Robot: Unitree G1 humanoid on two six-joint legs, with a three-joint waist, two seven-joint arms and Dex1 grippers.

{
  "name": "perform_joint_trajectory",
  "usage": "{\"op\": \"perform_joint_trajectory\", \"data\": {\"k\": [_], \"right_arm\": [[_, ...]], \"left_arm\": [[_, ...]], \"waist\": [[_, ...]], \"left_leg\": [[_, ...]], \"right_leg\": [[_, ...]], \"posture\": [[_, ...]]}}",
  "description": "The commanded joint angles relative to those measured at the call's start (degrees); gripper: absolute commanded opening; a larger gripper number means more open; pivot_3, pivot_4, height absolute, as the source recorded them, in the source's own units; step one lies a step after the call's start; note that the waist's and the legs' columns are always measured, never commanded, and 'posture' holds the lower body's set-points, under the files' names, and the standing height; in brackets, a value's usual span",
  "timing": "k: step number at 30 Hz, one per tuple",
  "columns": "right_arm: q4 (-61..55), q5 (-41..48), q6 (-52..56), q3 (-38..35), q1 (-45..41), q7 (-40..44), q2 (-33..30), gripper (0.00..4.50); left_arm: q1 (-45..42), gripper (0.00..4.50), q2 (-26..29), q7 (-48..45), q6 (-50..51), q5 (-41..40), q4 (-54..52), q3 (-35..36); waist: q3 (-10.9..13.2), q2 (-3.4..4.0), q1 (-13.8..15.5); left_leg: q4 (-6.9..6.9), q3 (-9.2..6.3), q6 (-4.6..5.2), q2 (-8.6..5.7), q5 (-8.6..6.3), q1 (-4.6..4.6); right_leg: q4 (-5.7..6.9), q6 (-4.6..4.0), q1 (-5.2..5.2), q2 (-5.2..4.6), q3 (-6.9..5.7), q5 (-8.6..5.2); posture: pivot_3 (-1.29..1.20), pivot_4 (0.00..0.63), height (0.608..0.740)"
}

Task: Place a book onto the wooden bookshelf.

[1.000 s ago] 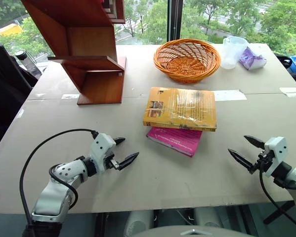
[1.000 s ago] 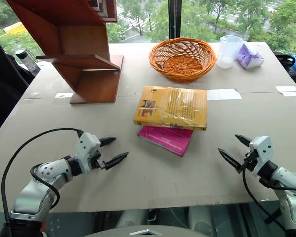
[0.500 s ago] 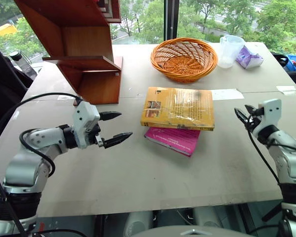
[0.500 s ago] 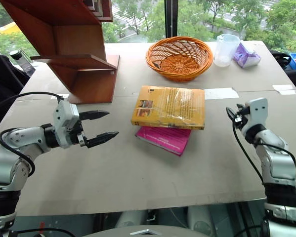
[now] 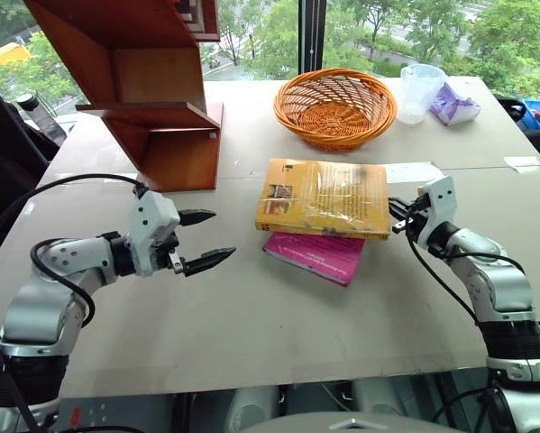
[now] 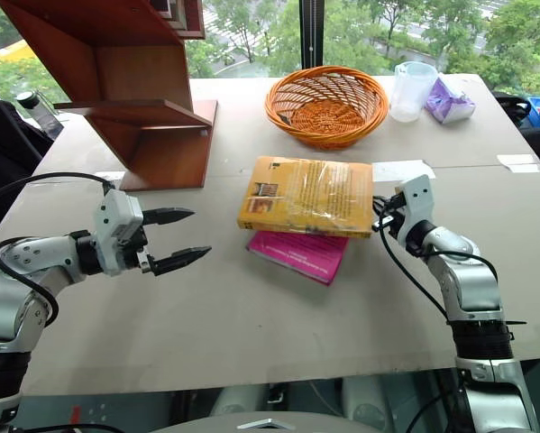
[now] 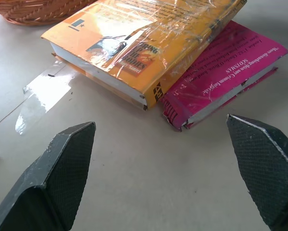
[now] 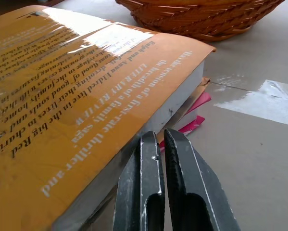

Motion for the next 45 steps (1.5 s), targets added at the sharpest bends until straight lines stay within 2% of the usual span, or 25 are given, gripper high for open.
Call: {"op": "perform_joint_trajectory", "data": {"k": [1,10,18,23,25,29,31,33,36,37,39,41,43,45], "right_arm": [[-6.6,2.5,3.2,-0.3,1.2,2.0,-1.8,0.05],[-13.3,5.3,8.2,2.0,3.9,3.6,-2.0,0.05],[-13.4,4.8,8.7,4.1,2.7,3.1,-0.5,0.05],[-13.0,4.7,8.5,3.1,2.9,3.2,-1.5,0.05],[-13.5,5.4,9.0,1.4,3.6,2.9,-2.0,0.05],[-17.1,8.2,7.4,-3.4,7.9,5.6,-5.0,0.05],[-19.6,9.6,6.2,-4.8,10.5,8.8,-7.7,0.05],[-22.0,12.0,6.3,-7.2,12.9,10.4,-9.2,0.61],[-28.3,21.6,11.3,-11.7,17.8,14.5,-12.3,1.86],[-30.4,23.6,12.4,-13.0,19.7,15.7,-13.7,2.09],[-33.6,26.5,12.7,-15.9,22.4,15.9,-15.1,2.86],[-37.0,31.5,13.9,-20.2,26.0,15.7,-16.1,3.46],[-40.1,35.2,15.2,-23.6,29.8,15.3,-17.0,4.38],[-42.2,37.9,15.5,-25.6,32.3,13.2,-17.3,4.46]], "left_arm": [[-0.4,4.5,0.7,-0.1,-1.1,-0.1,-1.9,1.8],[-0.9,4.5,0.7,-0.6,-1.4,0.4,-1.7,1.0],[-1.0,4.5,0.6,-0.5,-1.2,0.5,-1.6,0.8],[-0.5,4.5,-0.3,0.7,0.2,-0.7,-2.2,1.2],[-0.3,4.5,-1.4,2.3,2.8,-2.5,-2.7,1.9],[1.0,4.5,-6.9,12.4,21.0,-15.7,-6.4,4.0],[0.3,4.5,-12.0,22.1,29.6,-22.6,-7.4,4.9],[-0.2,4.5,-19.6,34.8,36.4,-34.7,-7.1,7.0],[-0.2,4.5,-31.2,55.2,37.3,-49.2,-5.0,7.8],[-0.7,4.5,-34.8,61.1,36.6,-51.5,-3.7,7.5],[-2.2,4.5,-40.6,70.9,34.7,-54.8,-0.6,7.0],[-4.9,4.5,-44.3,75.6,32.7,-57.0,2.5,7.1],[-8.3,4.5,-47.9,81.2,29.9,-58.2,7.4,7.9],[-10.7,4.5,-49.8,84.5,28.5,-60.3,10.4,8.3]], "waist": [[0.0,0.0,-0.1],[0.0,0.0,-0.1],[0.0,-0.01,-0.2],[0.0,-0.01,-0.1],[0.0,-0.01,-0.1],[0.0,-0.03,0.2],[0.0,-0.06,0.3],[0.0,-0.15,0.4],[0.0,-0.27,0.4],[0.1,-0.32,0.5],[0.1,-0.33,1.2],[0.0,-0.52,1.3],[-0.1,-0.44,2.2],[-0.1,-0.57,2.6]], "left_leg": [[0.0,0.01,0.0,0.0,0.0,0.0],[0.0,0.01,-0.01,0.02,0.0,0.0],[0.0,0.01,-0.01,0.02,0.0,0.0],[0.0,0.01,-0.01,0.02,0.0,0.0],[0.0,0.01,-0.01,0.02,0.0,0.0],[0.01,-0.01,-0.01,0.01,0.0,-0.02],[0.01,-0.03,0.0,0.01,0.0,-0.02],[0.02,-0.05,0.0,0.0,0.0,0.01],[0.15,-0.15,0.0,0.1,0.0,0.03],[0.17,-0.15,0.0,0.1,0.0,0.04],[0.34,-0.3,0.0,0.12,-0.01,0.1],[0.43,-0.4,0.01,0.12,-0.01,0.13],[0.53,-0.49,0.0,0.06,-0.01,0.2],[0.54,-0.47,0.01,-0.02,-0.01,0.35]], "right_leg": [[0.01,0.0,0.0,0.0,0.01,0.0],[0.0,0.0,0.0,0.01,0.0,0.0],[0.0,0.0,0.0,0.01,-0.01,0.0],[0.0,0.0,0.0,0.01,-0.01,0.0],[0.0,0.0,0.0,0.01,-0.01,0.0],[-0.02,0.05,0.03,-0.03,-0.01,0.03],[-0.02,0.23,0.03,-0.03,-0.02,0.12],[-0.03,0.27,0.07,-0.04,-0.01,0.14],[0.03,0.27,0.12,0.01,-0.08,0.15],[0.06,0.27,0.13,-0.02,-0.07,0.15],[0.1,0.26,0.32,-0.11,0.02,0.16],[0.09,0.24,0.45,-0.07,-0.06,0.15],[0.09,0.01,0.59,-0.04,-0.19,0.02],[0.08,0.06,0.76,-0.01,-0.28,-0.01]], "posture": [[0.0,0.15,0.74],[0.0,0.15,0.74],[0.0,0.15,0.74],[0.0,0.15,0.74],[0.0,0.15,0.74],[0.0,0.15,0.74],[0.0,0.15,0.74],[0.0,0.15,0.74],[0.0,0.15,0.74],[0.0,0.15,0.74],[0.0,0.15,0.74],[0.0,0.15,0.74],[0.0,0.15,0.74],[0.0,0.15,0.74]]}}
